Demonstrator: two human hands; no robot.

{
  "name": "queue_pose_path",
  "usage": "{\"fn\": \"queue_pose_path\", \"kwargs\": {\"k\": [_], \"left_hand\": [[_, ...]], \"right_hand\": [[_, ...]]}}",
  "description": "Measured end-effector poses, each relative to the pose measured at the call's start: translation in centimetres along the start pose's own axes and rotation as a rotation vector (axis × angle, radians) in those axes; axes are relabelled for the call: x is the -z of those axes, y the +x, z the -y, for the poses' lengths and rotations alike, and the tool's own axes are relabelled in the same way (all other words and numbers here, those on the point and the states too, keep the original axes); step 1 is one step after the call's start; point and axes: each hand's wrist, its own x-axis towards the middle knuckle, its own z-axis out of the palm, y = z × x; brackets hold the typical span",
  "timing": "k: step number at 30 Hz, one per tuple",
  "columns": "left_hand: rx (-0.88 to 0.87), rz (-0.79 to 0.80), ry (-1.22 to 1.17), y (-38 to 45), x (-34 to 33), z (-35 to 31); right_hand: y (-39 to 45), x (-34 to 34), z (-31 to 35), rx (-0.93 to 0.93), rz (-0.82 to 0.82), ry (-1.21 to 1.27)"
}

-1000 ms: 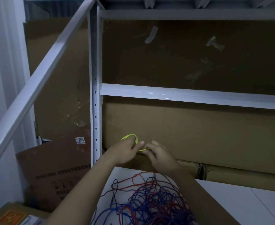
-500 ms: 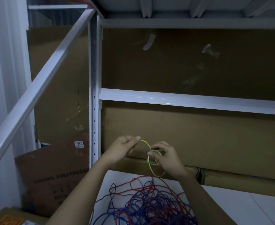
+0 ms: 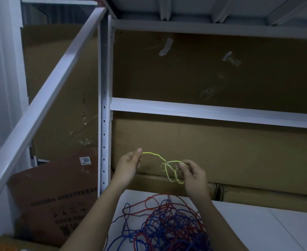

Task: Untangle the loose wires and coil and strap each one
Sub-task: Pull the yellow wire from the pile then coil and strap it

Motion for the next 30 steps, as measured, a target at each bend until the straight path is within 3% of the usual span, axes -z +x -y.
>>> {"fn": "queue_pose_path", "kwargs": {"k": [4,8,11,15,20,23,26,30], "left_hand": [[0.002,-0.172,-0.016,-0.1,0.7,-0.5],[0.012,-0.283,-0.125,0.2,2.3,-1.1],[-0.017,-0.208,-0.026,0.2,2.7,-0.9],[-0.047,-0.079,0.005,-0.2,1.2,-0.9],[-0.126,0.003,0.061,-0.3,-1.0,-1.7],[-0.152,0.01,0.071,-0.2,-1.7,-1.9],[-0.163,0.005,0.049,-0.2,-2.1,-2.2],[-0.165,0.021,0.014,-0.4,-2.0,-2.8]], "right_hand": [[-0.3,0.9,-0.4,-0.03,-0.018,-0.184],[-1.4,3.8,-3.5,-0.039,0.302,-1.013],[-2.4,5.4,-5.2,-0.051,0.482,-1.193],[-2.1,4.0,-3.6,-0.068,0.526,-1.042],[-2.5,0.7,0.9,0.014,0.204,-0.514],[-2.8,-1.3,2.8,-0.086,0.217,-0.205],[-2.8,-2.6,2.9,-0.119,0.318,-0.277],[-2.7,-3.8,1.8,-0.143,0.241,-0.384]]}}
